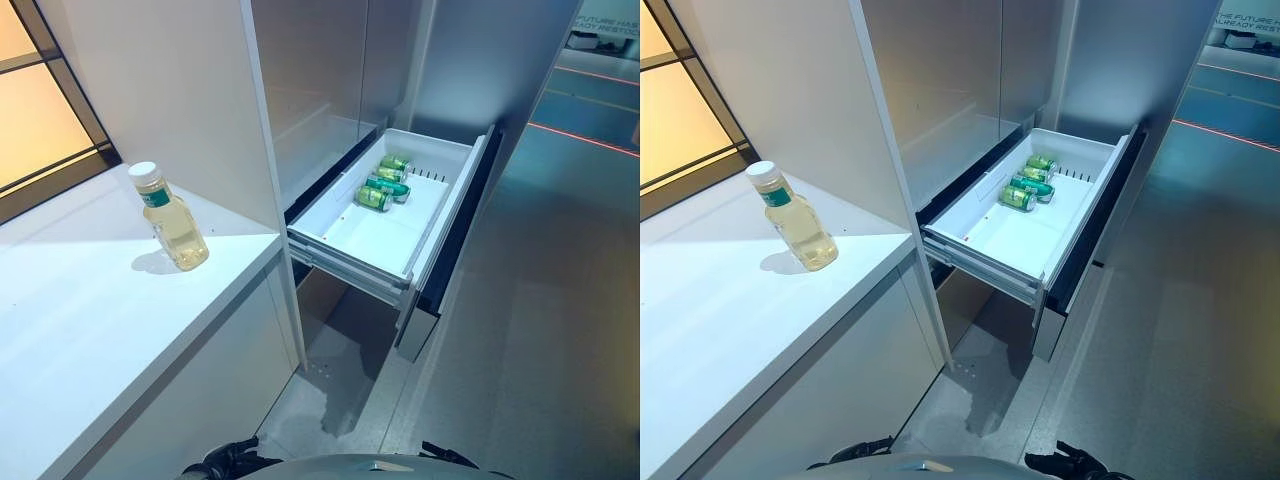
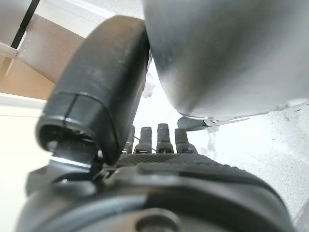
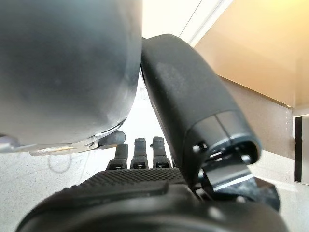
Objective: Put drinks into fridge and close the fridge
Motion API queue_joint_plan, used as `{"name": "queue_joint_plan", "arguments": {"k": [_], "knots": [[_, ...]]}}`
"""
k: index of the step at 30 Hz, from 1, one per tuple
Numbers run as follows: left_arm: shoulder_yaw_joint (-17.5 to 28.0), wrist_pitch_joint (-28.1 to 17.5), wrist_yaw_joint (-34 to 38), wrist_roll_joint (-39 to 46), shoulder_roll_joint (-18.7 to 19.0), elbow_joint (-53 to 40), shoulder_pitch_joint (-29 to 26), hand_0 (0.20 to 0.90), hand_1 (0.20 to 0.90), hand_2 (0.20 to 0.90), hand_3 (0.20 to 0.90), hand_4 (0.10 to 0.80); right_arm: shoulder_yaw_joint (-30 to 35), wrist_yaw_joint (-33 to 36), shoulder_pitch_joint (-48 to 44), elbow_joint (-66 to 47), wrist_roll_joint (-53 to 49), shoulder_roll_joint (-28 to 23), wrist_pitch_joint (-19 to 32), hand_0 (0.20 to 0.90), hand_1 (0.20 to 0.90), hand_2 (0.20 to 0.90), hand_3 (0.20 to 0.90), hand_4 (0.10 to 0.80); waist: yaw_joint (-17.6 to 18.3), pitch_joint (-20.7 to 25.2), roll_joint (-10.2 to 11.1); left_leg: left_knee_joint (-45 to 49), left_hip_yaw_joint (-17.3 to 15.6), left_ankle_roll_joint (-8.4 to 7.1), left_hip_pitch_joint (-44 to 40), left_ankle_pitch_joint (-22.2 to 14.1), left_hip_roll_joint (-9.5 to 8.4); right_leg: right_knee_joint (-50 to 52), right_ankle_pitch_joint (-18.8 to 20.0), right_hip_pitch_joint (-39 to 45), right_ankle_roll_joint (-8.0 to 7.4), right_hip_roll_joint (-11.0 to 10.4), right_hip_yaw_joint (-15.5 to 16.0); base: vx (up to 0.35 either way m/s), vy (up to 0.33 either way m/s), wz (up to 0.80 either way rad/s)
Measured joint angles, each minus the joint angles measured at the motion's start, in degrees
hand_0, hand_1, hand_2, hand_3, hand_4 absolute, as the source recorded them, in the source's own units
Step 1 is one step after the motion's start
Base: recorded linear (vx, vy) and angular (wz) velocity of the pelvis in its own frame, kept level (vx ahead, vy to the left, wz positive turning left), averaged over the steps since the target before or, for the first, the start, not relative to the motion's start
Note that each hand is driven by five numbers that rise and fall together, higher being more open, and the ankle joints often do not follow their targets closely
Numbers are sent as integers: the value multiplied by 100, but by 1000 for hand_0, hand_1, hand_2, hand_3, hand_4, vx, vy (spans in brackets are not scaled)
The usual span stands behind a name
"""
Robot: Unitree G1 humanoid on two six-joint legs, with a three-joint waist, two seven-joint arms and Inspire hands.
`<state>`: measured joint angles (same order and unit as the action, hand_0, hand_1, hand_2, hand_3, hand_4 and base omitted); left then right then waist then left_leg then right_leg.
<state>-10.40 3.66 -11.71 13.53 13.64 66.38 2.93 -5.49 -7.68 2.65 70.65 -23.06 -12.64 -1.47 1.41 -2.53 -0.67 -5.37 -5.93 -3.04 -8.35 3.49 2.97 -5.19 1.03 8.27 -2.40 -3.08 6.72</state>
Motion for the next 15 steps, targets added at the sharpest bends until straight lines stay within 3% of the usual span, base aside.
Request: {"name": "queue_joint_plan", "arguments": {"k": [15], "knots": [[-30,-14,-231,-85,37,-37,-28,900,900,900,900,800,-1,-2,-4,-2,4,-5,-27,900,900,900,900,800,10,-4,-4,0,-6,0,2,-1,0,0,-3,-7,-5,-1,-5,0,0,0]]}}
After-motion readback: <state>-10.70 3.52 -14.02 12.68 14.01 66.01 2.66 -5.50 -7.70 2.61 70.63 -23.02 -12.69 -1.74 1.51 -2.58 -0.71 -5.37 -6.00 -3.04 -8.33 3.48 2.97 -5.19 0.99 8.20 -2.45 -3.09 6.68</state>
